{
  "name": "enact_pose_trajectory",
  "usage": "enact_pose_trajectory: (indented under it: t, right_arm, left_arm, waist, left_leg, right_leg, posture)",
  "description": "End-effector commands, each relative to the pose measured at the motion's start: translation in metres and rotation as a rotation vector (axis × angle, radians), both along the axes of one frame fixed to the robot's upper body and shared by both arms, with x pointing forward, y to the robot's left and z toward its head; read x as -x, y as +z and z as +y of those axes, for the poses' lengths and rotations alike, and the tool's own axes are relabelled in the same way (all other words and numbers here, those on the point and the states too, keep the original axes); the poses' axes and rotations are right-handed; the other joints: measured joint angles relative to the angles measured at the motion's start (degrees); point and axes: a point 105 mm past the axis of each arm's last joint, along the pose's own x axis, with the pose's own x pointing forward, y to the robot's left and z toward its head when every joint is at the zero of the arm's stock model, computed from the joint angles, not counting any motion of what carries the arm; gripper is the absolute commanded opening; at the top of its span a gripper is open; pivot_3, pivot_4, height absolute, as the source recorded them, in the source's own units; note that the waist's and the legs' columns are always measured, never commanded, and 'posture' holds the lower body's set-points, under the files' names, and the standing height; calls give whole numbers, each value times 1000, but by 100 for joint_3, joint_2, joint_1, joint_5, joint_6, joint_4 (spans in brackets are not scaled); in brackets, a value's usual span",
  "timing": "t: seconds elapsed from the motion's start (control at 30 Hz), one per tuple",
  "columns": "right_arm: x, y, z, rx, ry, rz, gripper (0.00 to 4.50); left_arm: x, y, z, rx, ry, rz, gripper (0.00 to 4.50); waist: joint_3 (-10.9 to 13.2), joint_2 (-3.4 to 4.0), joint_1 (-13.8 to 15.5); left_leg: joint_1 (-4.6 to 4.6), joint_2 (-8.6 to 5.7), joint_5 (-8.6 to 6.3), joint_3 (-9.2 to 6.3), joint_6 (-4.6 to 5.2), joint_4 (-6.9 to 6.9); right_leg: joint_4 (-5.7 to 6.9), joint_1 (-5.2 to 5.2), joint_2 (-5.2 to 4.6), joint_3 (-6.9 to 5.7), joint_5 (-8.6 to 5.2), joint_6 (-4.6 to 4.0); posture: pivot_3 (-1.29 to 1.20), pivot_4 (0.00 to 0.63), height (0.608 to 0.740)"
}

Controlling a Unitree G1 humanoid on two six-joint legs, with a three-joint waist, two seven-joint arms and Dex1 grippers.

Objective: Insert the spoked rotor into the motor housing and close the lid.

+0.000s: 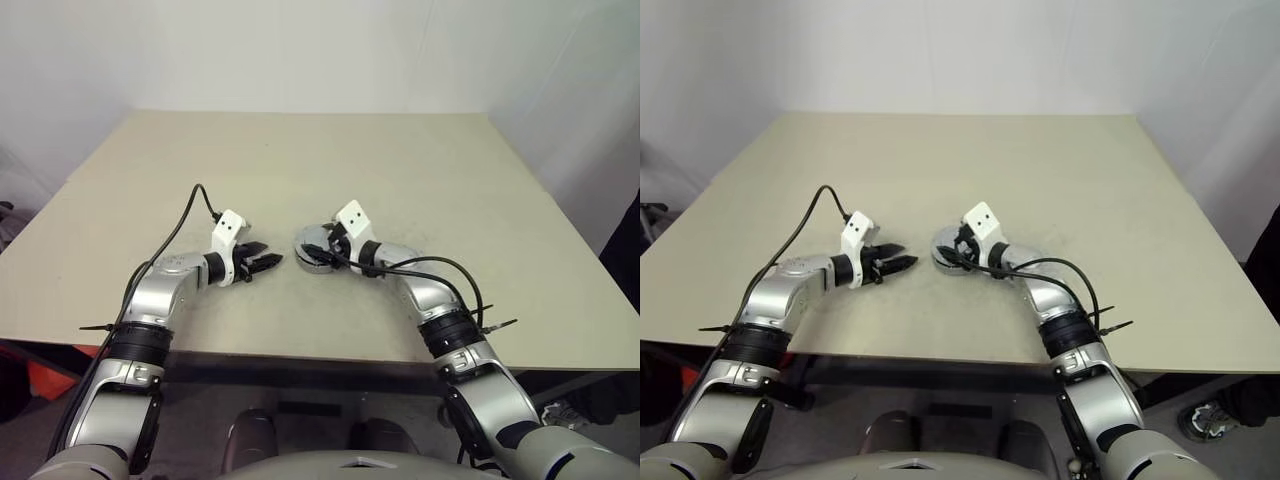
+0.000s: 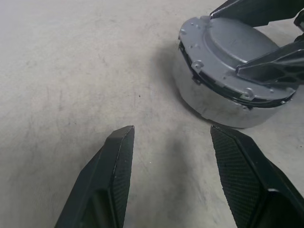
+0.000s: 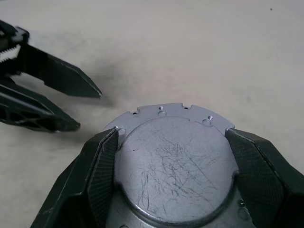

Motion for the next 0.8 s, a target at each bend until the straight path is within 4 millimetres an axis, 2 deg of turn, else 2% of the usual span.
enact_pose_trajectory:
  t: [0.03,0.33,0.5,0.8]
  right_arm:
    - [-1,37,4,-97,19,-112,3147]
    - [3,18,4,-37,43,-67,3147]
    - [-2,7,-2,-1,0,-55,3147]
    - [-3,3,-5,19,0,-61,3147]
  left_arm:
    - [-3,13,0,11,0,-51,2748]
    - [-6,15,1,9,7,-58,2748]
    - [-5,15,2,8,8,-59,2748]
    - [-7,16,2,5,10,-63,2748]
  waist:
    - [0,0,0]
    - [0,0,2]
    - [0,-1,-2]
    - [0,0,2]
  left_leg:
    - [-2,0,-2,0,4,0]
    - [-2,-1,-5,0,8,0]
    - [-2,0,-5,0,8,0]
    - [1,-1,-4,0,7,3]
  right_leg:
    - [-2,-1,0,0,0,0]
    - [-6,0,0,0,0,0]
    - [-6,0,0,0,0,0]
    - [-3,4,-1,0,0,0]
  posture:
    - [0,0,740]
    - [0,0,740]
    - [0,0,740]
    - [0,0,740]
